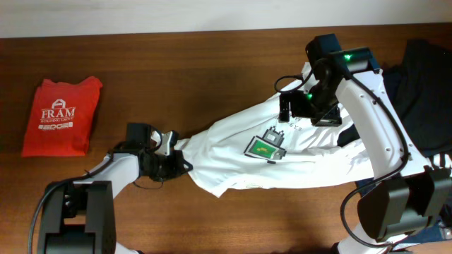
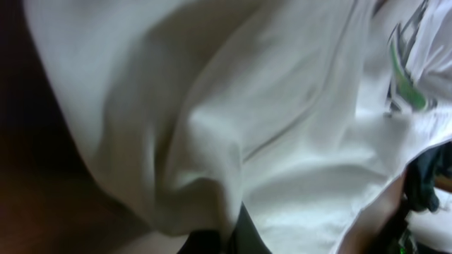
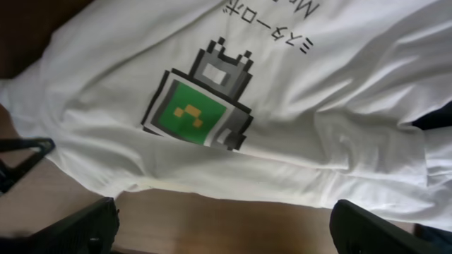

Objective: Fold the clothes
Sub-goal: 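Grasp the shirt's left side with the left gripper, spread it flat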

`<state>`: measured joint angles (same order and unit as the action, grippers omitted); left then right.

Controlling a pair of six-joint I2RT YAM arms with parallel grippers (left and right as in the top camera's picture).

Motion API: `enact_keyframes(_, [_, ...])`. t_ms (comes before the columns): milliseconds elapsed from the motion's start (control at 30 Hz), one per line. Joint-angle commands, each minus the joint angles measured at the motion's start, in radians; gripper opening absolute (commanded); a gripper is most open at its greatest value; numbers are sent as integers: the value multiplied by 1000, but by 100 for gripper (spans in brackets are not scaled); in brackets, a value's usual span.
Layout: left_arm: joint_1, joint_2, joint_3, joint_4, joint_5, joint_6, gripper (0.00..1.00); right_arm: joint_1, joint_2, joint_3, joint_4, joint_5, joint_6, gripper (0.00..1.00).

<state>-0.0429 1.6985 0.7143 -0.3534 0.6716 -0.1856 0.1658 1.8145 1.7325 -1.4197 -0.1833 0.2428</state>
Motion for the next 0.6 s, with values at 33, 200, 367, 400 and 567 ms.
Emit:
enact_keyframes(33, [66, -6, 201, -25, -291, -12, 0, -5, -24, 7, -38, 110, 2, 99])
enact_keyframes(200, [243, -5, 579, 23, -571, -11, 1, -51, -24, 7, -58, 136, 2, 99])
enact_keyframes(367, [267, -4, 595, -328, -376, -12, 99, -49, -24, 7, -62, 136, 2, 99])
enact_keyframes(400, [231, -2, 593, -512, -337, -12, 99, -49, -24, 7, -62, 136, 2, 99])
enact_keyframes(567, [55, -2, 396, -599, -328, -96, 99, -49, -24, 7, -62, 136, 2, 99])
